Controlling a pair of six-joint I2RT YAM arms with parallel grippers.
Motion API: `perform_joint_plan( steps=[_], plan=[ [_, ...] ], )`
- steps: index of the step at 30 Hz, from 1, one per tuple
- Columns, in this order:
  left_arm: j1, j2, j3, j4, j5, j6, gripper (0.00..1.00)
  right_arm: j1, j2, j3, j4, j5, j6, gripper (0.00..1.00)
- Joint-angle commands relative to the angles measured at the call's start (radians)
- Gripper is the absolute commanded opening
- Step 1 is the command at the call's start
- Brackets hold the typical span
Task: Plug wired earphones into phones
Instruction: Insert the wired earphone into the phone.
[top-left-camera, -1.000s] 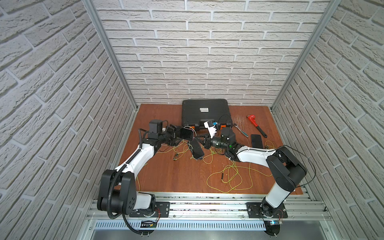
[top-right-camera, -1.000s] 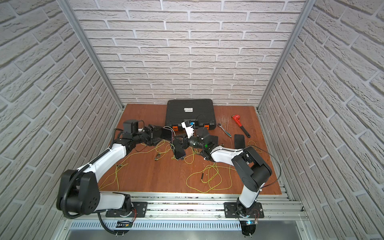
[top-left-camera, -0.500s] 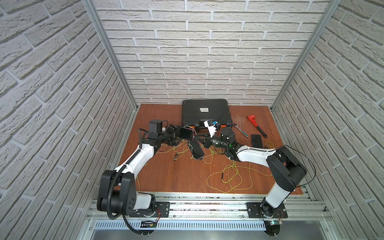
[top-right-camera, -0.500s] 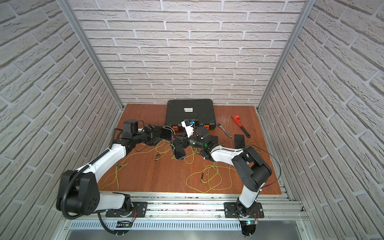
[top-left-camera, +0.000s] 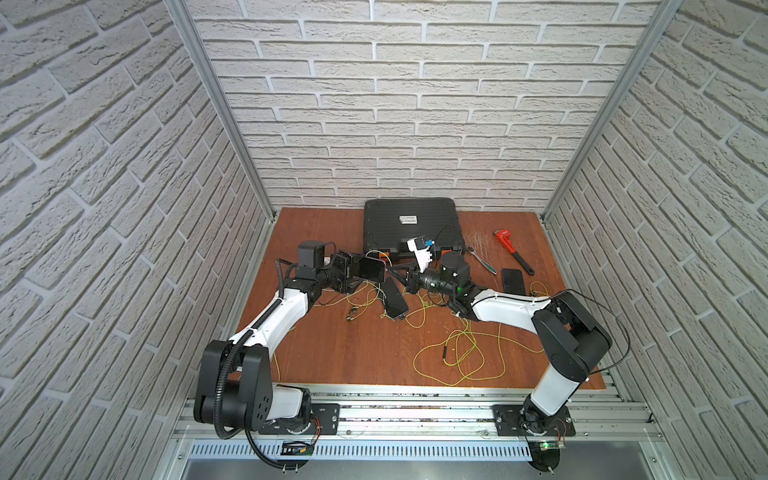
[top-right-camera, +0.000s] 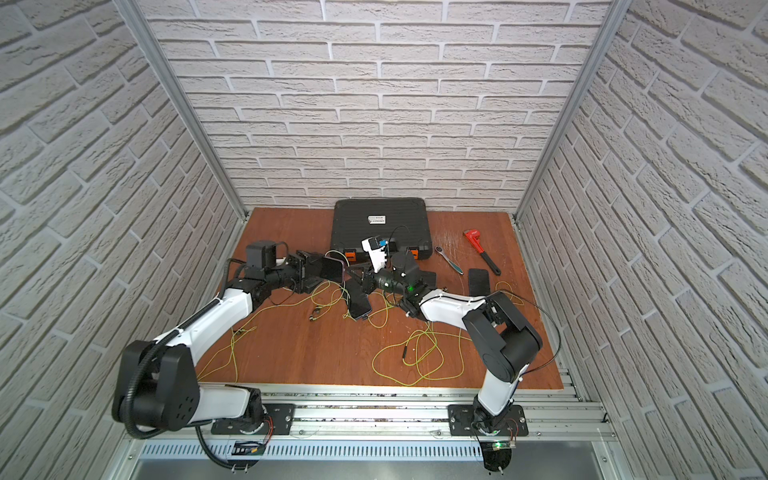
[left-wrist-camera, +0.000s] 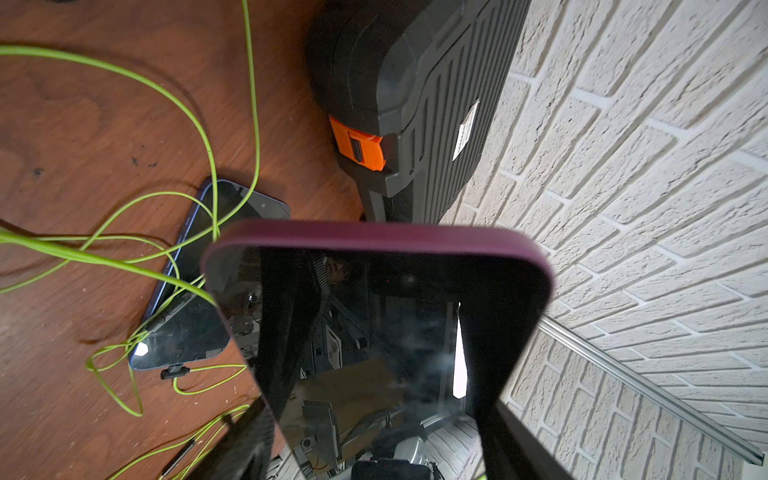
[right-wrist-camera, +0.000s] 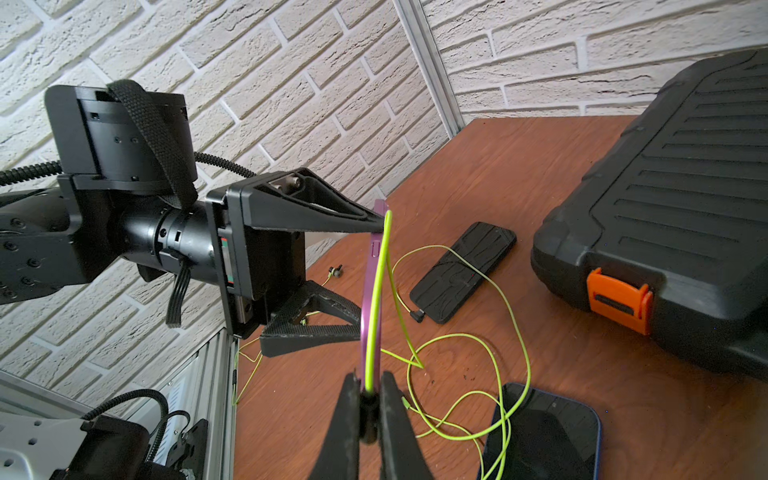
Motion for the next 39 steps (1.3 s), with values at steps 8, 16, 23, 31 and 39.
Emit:
perform_joint_plan(
  steps=[8,16,23,31,39],
  plan=[
    [-0.002,-0.039,-0.001,0.090,0.040,-0.008,0.00,0.016,0.017,0.020,0.031,-0.010,-0.004,0.06],
    [-0.002,-0.041,-0.002,0.091,0.040,-0.012,0.00,0.023,0.038,0.020,0.034,-0.007,-0.006,0.06],
    [-0.002,-0.038,-0.001,0.092,0.040,-0.010,0.00,0.027,0.048,0.024,0.067,-0.010,0.014,0.06],
    [0.000,-0.035,-0.001,0.077,0.037,0.006,0.00,0.027,0.024,0.022,0.068,-0.014,0.020,0.06],
    [0.004,-0.038,-0.003,0.081,0.040,0.002,0.00,0.027,0.014,0.024,0.041,-0.011,0.002,0.06]
  ],
)
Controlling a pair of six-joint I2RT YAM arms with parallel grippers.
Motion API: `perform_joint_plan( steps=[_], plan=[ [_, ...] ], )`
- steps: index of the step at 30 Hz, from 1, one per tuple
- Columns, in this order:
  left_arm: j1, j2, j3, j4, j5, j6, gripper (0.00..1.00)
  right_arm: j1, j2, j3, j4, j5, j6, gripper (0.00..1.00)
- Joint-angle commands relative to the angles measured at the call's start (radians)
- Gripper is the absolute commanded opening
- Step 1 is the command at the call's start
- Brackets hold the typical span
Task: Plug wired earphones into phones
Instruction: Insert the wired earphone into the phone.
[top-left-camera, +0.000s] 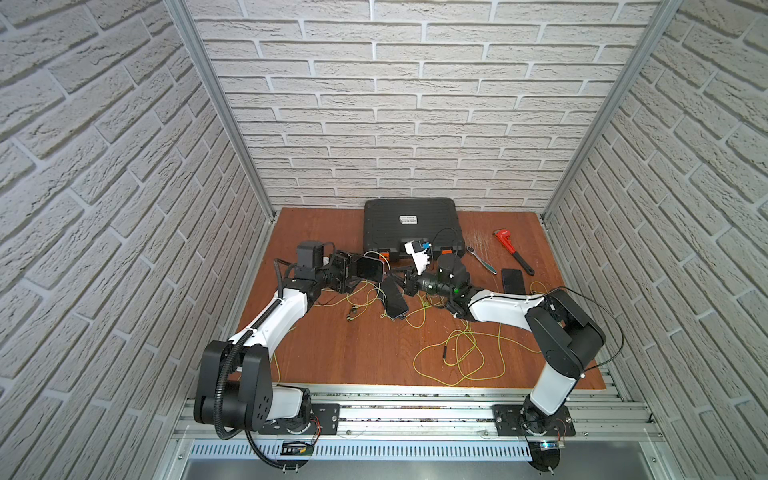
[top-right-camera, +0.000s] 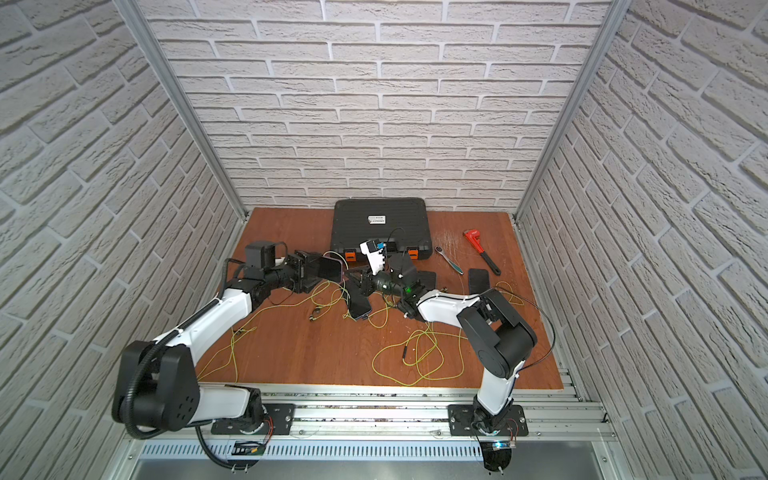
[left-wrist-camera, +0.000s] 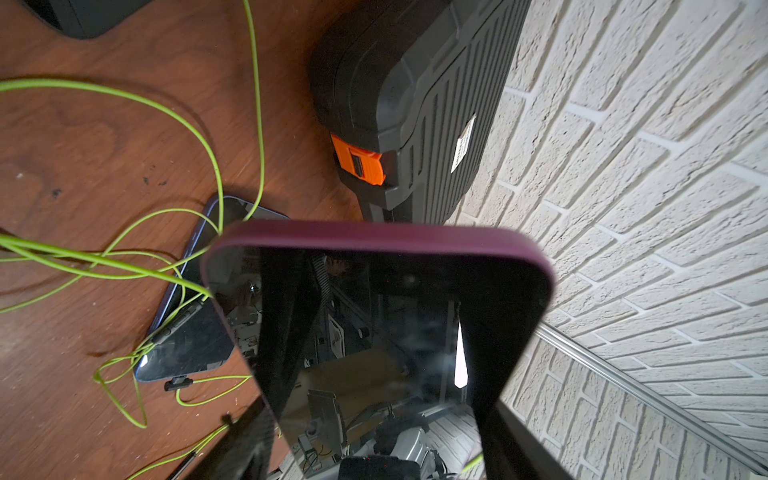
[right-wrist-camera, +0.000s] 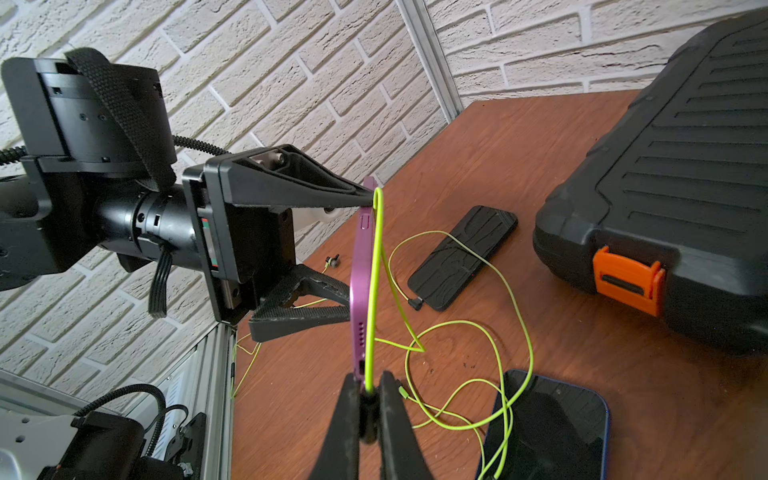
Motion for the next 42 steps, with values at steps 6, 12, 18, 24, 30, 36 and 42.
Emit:
perform_joint_plan(
  steps=[6,12,18,24,30,36,42],
  plan=[
    [-0.003,-0.040,-0.005,0.073,0.063,0.008,0.00,0.018,-0.035,0.011,0.056,-0.011,-0.014,0.06],
    [-0.003,-0.038,-0.003,0.069,0.062,0.008,0.00,0.018,-0.046,0.000,0.077,-0.016,-0.026,0.06],
    [-0.003,-0.039,-0.003,0.074,0.061,0.006,0.00,0.018,-0.049,-0.008,0.090,-0.016,-0.025,0.06],
    [-0.002,-0.040,-0.004,0.081,0.065,0.000,0.00,0.019,-0.046,-0.006,0.084,-0.014,-0.032,0.06],
    [-0.003,-0.040,-0.004,0.089,0.068,-0.002,0.00,0.020,-0.031,0.006,0.070,-0.011,-0.040,0.06],
    [-0.036,-0.020,-0.008,0.151,0.074,-0.036,0.00,0.030,0.007,0.028,0.102,0.004,-0.055,0.06],
    [-0.070,0.007,-0.021,0.249,0.085,-0.087,0.00,0.043,0.070,0.070,0.177,-0.002,-0.028,0.06]
  ],
)
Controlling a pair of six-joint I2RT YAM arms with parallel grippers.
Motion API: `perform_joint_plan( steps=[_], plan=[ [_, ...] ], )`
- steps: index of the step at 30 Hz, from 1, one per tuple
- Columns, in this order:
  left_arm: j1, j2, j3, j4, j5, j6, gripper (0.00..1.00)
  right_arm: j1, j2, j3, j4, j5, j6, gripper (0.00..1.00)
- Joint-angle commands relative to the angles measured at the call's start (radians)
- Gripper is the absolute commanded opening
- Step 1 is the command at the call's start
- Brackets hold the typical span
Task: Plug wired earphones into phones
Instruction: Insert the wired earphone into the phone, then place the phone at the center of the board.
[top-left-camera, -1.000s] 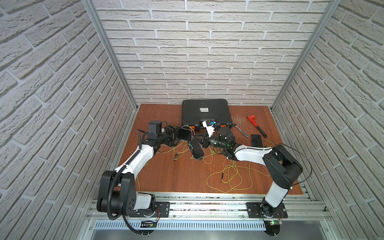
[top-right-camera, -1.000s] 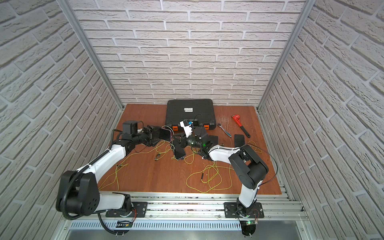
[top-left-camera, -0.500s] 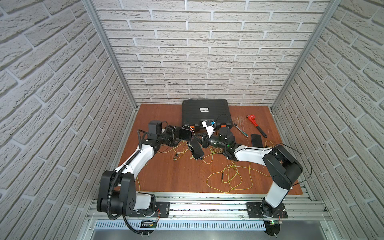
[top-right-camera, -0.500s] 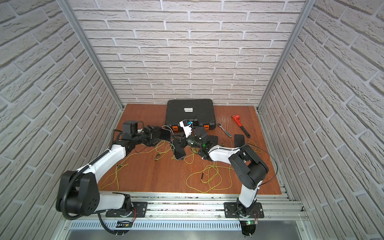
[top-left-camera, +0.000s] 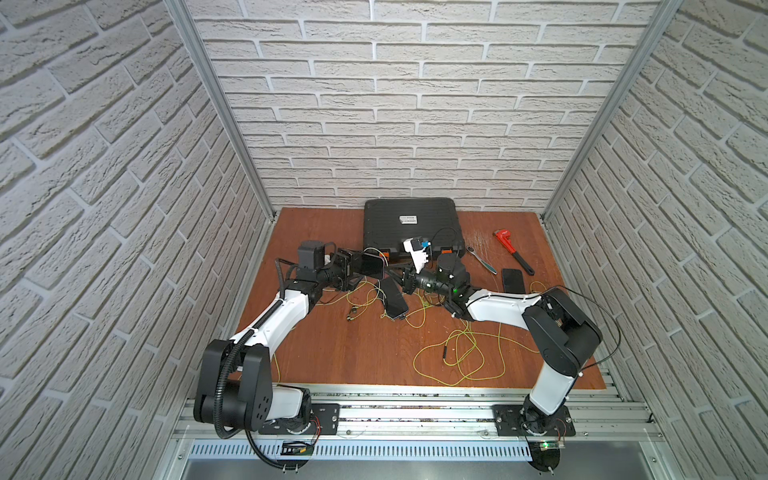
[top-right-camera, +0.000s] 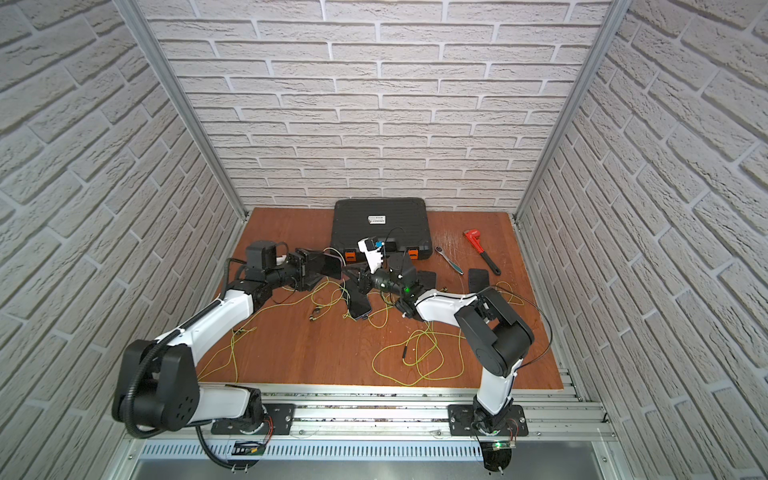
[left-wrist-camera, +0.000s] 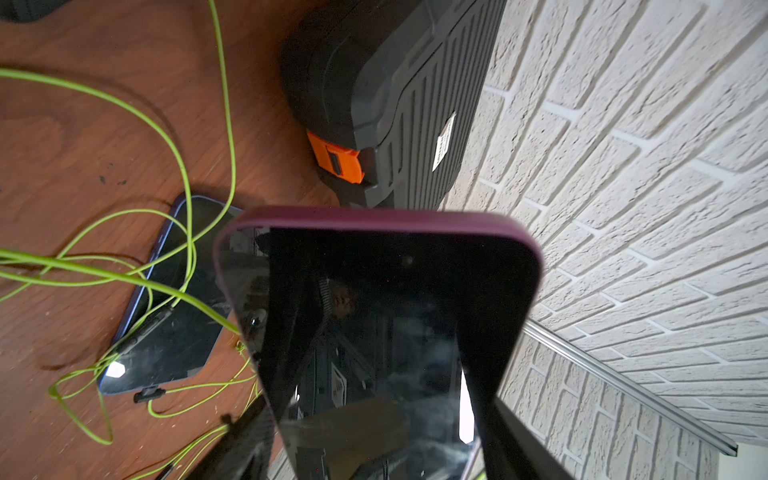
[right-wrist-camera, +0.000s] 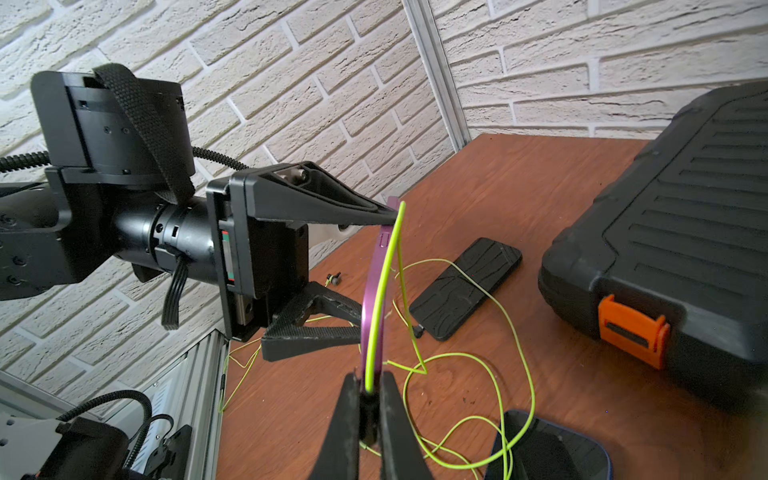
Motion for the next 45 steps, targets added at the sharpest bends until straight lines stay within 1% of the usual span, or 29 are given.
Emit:
perform_joint_plan(
  steps=[1,2,3,4,5,7,8,12,15,16,17,19,20,22,25,26,28,29,32,34,37,38,39,40,41,42,43,44,45],
  plan=[
    [-0.047,-0.003,0.000,0.134,0.114,-0.023,0.00,0.035,0.032,0.041,0.084,-0.009,0.010,0.06],
    [-0.036,-0.007,0.002,0.118,0.120,-0.011,0.00,0.035,0.026,0.039,0.076,-0.003,0.006,0.08],
    [-0.024,-0.010,0.004,0.098,0.126,0.009,0.00,0.035,0.016,0.035,0.054,0.000,0.003,0.13],
    [-0.004,-0.017,0.018,0.040,0.136,0.062,0.00,0.031,0.002,0.034,0.013,0.001,-0.008,0.24],
    [0.023,-0.025,0.048,-0.061,0.141,0.142,0.00,0.026,-0.014,0.034,-0.046,-0.004,-0.024,0.40],
    [0.079,-0.034,0.118,-0.267,0.139,0.316,0.00,0.011,-0.052,0.037,-0.171,-0.020,-0.053,0.57],
    [0.109,-0.033,0.158,-0.378,0.136,0.413,0.00,0.002,-0.072,0.030,-0.226,-0.027,-0.073,0.62],
    [0.216,0.001,0.260,-0.622,0.178,0.692,0.00,-0.032,-0.160,0.011,-0.438,-0.039,-0.164,0.82],
    [0.298,0.046,0.340,-0.806,0.183,0.955,0.00,-0.065,-0.221,-0.003,-0.599,-0.022,-0.241,0.87],
    [0.319,0.077,0.403,-0.923,0.131,1.090,0.00,-0.078,-0.245,-0.015,-0.640,-0.008,-0.259,0.88],
    [0.321,0.112,0.472,-1.042,0.023,1.221,0.00,-0.095,-0.267,-0.025,-0.682,0.013,-0.271,0.88],
    [0.310,0.184,0.579,-1.192,-0.217,1.380,0.00,-0.123,-0.305,-0.034,-0.758,0.035,-0.302,0.88],
    [0.305,0.228,0.625,-1.236,-0.309,1.442,0.00,-0.139,-0.328,-0.043,-0.788,0.051,-0.311,0.88],
    [0.306,0.303,0.683,-1.271,-0.429,1.514,0.00,-0.162,-0.373,-0.055,-0.844,0.090,-0.321,0.88],
    [0.310,0.430,0.762,-1.290,-0.581,1.620,0.00,-0.180,-0.466,-0.063,-0.950,0.198,-0.325,0.88],
    [0.313,0.477,0.792,-1.298,-0.609,1.659,0.00,-0.188,-0.496,-0.064,-0.986,0.226,-0.331,0.88],
    [0.321,0.574,0.854,-1.314,-0.681,1.695,0.00,-0.205,-0.540,-0.073,-1.042,0.266,-0.339,0.89],
    [0.323,0.627,0.893,-1.328,-0.701,1.714,0.00,-0.216,-0.563,-0.084,-1.059,0.283,-0.338,0.89],
    [0.322,0.752,0.990,-1.337,-0.710,1.770,0.00,-0.243,-0.619,-0.113,-1.097,0.316,-0.331,0.89],
    [0.323,0.822,1.049,-1.334,-0.733,1.783,0.00,-0.255,-0.648,-0.126,-1.117,0.332,-0.321,0.89],
    [0.323,0.891,1.114,-1.310,-0.731,1.807,0.00,-0.266,-0.683,-0.134,-1.146,0.346,-0.316,0.89],
    [0.321,0.910,1.134,-1.305,-0.726,1.813,0.02,-0.271,-0.688,-0.136,-1.151,0.348,-0.315,0.89],
    [0.322,0.928,1.150,-1.303,-0.719,1.817,0.08,-0.274,-0.692,-0.138,-1.155,0.352,-0.316,0.89],
    [0.321,0.950,1.172,-1.310,-0.711,1.822,0.16,-0.278,-0.695,-0.137,-1.160,0.356,-0.315,0.89],
    [0.320,0.970,1.193,-1.320,-0.701,1.822,0.30,-0.281,-0.697,-0.140,-1.161,0.360,-0.316,0.89],
    [0.320,0.983,1.206,-1.332,-0.691,1.824,0.48,-0.283,-0.699,-0.142,-1.160,0.365,-0.318,0.90],
    [0.320,0.993,1.216,-1.344,-0.681,1.824,0.68,-0.285,-0.701,-0.143,-1.158,0.371,-0.318,0.90],
    [0.320,0.994,1.216,-1.344,-0.670,1.824,0.92,-0.290,-0.701,-0.147,-1.153,0.375,-0.323,0.91],
    [0.320,0.988,1.209,-1.336,-0.656,1.827,0.98,-0.295,-0.700,-0.150,-1.147,0.380,-0.325,0.92]
  ],
)
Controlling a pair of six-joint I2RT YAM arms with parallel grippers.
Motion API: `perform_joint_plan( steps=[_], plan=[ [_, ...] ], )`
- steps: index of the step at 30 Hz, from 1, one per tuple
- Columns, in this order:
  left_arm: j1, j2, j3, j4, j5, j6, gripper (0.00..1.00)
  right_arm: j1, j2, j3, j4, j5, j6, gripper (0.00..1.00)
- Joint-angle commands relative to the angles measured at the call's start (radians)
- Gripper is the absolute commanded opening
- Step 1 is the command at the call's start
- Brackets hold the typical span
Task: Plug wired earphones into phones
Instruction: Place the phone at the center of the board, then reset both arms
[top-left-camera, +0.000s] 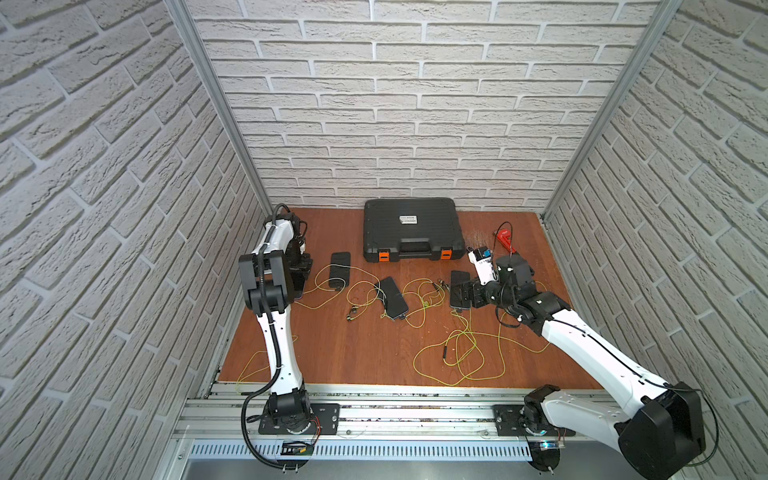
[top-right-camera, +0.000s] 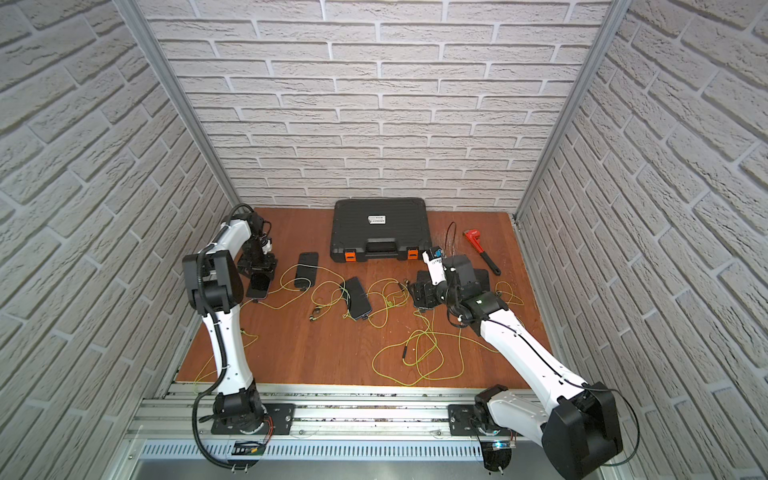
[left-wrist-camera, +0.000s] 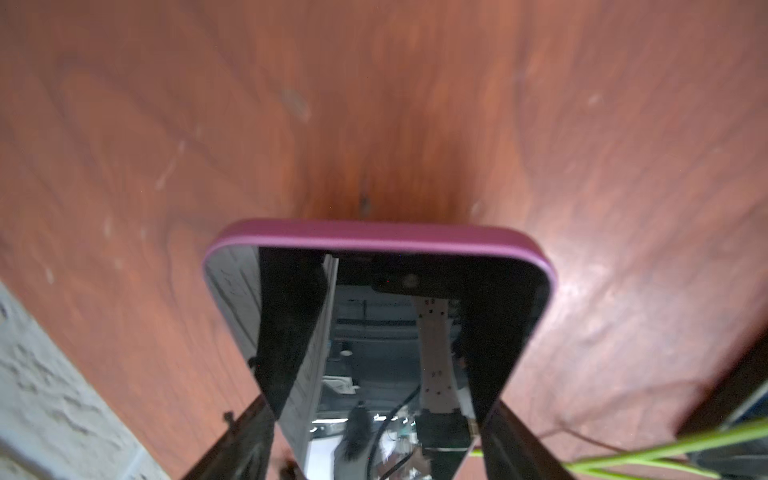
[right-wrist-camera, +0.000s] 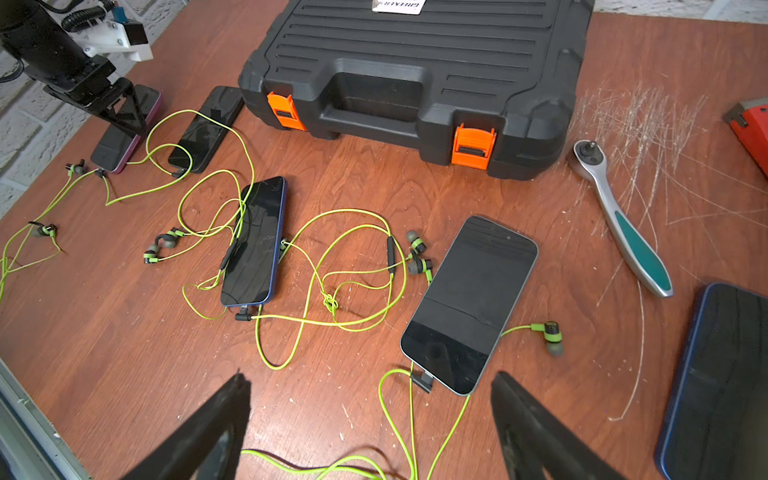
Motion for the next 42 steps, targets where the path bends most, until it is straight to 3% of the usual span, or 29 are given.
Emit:
perform_joint_plan(
  steps=[1,7,10,14,17,21,27,31,33,34,36,38,42],
  plan=[
    [0.002,-0.010,0.010,-0.038,0.040,0.030,0.98,-0.019,-0.019,-0.026,0.018,0.045,-0.003,0.96],
    [0.001,-0.207,-0.164,0.105,0.012,-0.033,0.98,-0.063,0.030,-0.055,0.112,0.171,-0.076,1.00],
    [0.000,-0.423,-0.426,0.355,-0.045,-0.122,0.98,-0.096,0.063,-0.113,0.235,0.281,-0.120,1.00],
    [-0.016,-0.735,-0.885,0.888,-0.118,-0.233,0.98,-0.148,0.136,-0.182,0.388,0.332,-0.144,1.00],
    [-0.026,-0.847,-1.111,1.140,-0.137,-0.261,0.98,-0.179,0.181,-0.226,0.523,0.341,-0.173,1.00],
    [-0.031,-0.881,-1.266,1.338,-0.140,-0.257,0.98,-0.211,0.239,-0.303,0.763,0.377,-0.194,1.00],
    [-0.032,-0.860,-1.475,1.779,-0.078,-0.235,0.98,-0.251,0.298,-0.405,1.010,0.433,-0.105,1.00],
    [-0.054,-0.822,-1.497,1.845,-0.029,-0.189,0.98,-0.256,0.301,-0.470,1.116,0.382,-0.118,1.00],
    [-0.072,-0.807,-1.515,1.900,-0.019,-0.156,0.98,-0.257,0.384,-0.513,1.306,0.375,-0.129,1.00],
    [-0.075,-0.813,-1.523,1.904,-0.017,-0.155,0.98,-0.257,0.389,-0.515,1.322,0.374,-0.131,1.00],
    [-0.067,-0.813,-1.565,1.983,0.014,-0.157,0.98,-0.258,0.334,-0.472,1.162,0.369,-0.121,1.00],
    [-0.063,-0.767,-1.622,2.134,0.042,-0.148,0.98,-0.261,0.353,-0.481,1.197,0.365,-0.127,1.00],
    [-0.069,-0.768,-1.622,2.124,0.033,-0.144,0.98,-0.261,0.344,-0.472,1.167,0.363,-0.123,1.00]
  ],
)
